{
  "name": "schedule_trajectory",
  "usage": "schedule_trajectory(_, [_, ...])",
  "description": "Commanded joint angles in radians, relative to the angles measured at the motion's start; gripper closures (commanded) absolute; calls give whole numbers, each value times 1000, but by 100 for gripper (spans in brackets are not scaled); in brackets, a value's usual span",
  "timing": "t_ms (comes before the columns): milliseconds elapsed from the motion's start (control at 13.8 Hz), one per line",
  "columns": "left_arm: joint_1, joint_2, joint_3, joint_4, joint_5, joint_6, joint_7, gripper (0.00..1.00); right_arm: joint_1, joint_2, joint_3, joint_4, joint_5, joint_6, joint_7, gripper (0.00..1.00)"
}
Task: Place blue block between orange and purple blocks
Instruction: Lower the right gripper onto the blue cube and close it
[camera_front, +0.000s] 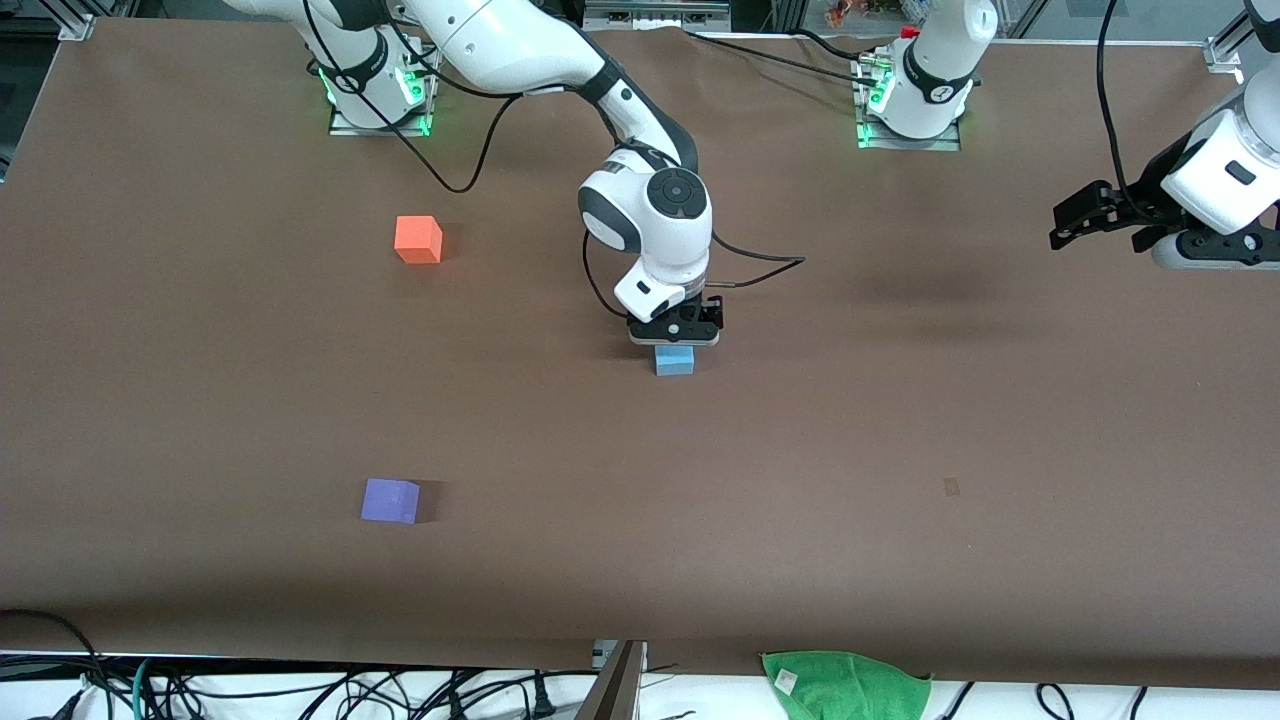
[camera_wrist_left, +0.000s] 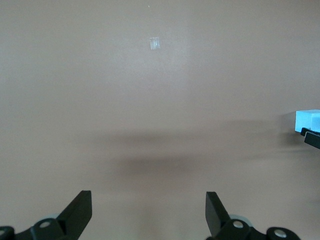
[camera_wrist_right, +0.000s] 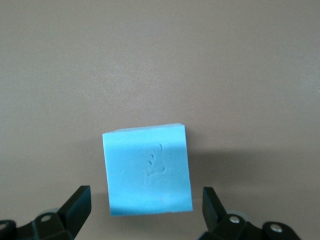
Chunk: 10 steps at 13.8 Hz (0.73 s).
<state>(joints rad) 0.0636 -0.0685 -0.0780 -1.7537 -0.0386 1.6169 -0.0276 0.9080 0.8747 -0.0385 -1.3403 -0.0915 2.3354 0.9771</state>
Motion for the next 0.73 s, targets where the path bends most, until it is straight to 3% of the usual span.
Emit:
schedule_trajectory(0, [-2,3,-3,23,14,-23,9,0,11,15,-11,0,-16,33,14,17])
schedule_trajectory(73, [-2,3,-6,23,14,-23,11,0,11,15,-11,1,-13,32,14,25])
schedule_trajectory(218, [-2,3,-6,23,14,-23,15,0,9,15,-11,1,-13,32,2,54])
schedule_trajectory(363, [-2,3,-6,23,14,-23,15,0,3,6,-12,1,-13,32,-14,76])
schedule_trajectory(653, [-2,3,-6,23,14,-23,14,0,-41,-55,-11,3,-2,-71,-72,78])
